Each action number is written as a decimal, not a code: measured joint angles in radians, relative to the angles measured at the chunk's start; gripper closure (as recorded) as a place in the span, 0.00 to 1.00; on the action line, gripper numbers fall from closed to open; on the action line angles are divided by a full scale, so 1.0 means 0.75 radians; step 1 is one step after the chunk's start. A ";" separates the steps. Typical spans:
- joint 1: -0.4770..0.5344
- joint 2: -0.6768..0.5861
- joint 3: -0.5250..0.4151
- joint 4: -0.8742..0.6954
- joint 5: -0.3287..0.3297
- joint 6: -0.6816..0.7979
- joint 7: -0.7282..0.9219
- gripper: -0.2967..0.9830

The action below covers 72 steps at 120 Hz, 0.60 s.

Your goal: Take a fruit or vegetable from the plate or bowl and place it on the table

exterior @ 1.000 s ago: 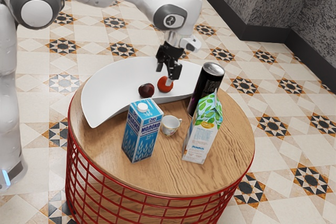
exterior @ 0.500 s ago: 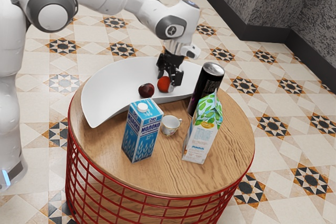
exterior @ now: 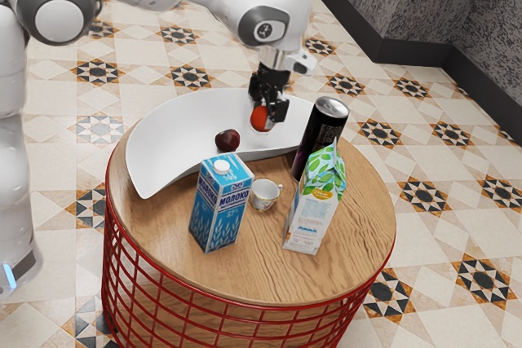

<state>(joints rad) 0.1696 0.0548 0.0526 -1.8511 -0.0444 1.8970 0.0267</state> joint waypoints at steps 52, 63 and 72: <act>-0.156 -0.174 -0.273 0.016 0.071 -0.235 -0.143 0.52; -0.115 -0.143 -0.306 0.014 0.070 -0.247 -0.175 0.52; -0.097 -0.143 -0.334 0.006 0.069 -0.254 -0.201 0.52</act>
<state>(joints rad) 0.0972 -0.0527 -0.1981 -1.8463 0.0075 1.7068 -0.1244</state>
